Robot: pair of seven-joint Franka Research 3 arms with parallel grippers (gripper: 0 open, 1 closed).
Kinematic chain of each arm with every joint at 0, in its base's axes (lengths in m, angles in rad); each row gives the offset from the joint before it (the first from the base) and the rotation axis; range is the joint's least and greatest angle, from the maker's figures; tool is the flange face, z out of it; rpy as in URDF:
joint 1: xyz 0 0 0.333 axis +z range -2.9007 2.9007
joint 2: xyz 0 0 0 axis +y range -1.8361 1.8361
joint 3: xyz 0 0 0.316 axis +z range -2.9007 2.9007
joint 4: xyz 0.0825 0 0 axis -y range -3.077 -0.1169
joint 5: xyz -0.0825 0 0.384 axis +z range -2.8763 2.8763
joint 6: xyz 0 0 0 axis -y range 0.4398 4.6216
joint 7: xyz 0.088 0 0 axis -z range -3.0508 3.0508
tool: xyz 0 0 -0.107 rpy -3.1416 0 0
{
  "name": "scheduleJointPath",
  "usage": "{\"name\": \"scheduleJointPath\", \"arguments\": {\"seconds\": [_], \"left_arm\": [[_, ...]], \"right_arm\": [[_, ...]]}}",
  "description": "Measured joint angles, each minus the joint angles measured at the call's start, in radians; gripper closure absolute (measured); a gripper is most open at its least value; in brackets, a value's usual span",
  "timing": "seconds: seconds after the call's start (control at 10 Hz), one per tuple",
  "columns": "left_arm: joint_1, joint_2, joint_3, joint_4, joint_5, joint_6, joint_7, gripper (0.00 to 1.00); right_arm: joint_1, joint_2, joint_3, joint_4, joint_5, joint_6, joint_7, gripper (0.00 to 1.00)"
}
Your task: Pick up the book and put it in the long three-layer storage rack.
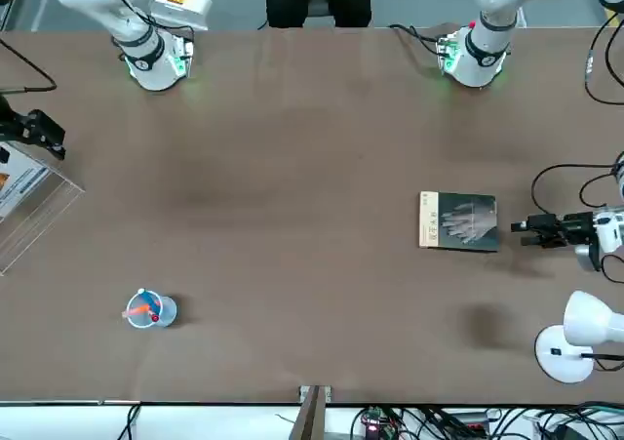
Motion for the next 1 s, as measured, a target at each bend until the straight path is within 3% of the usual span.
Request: {"name": "scheduleJointPath", "arguments": {"seconds": [1.0], "left_arm": [[0.0,0.088,-0.004,0.044,-0.047,0.0,0.011,0.07]], "right_arm": [[0.0,0.0,-0.001,0.0,0.0,0.0,0.0,0.0]]}}
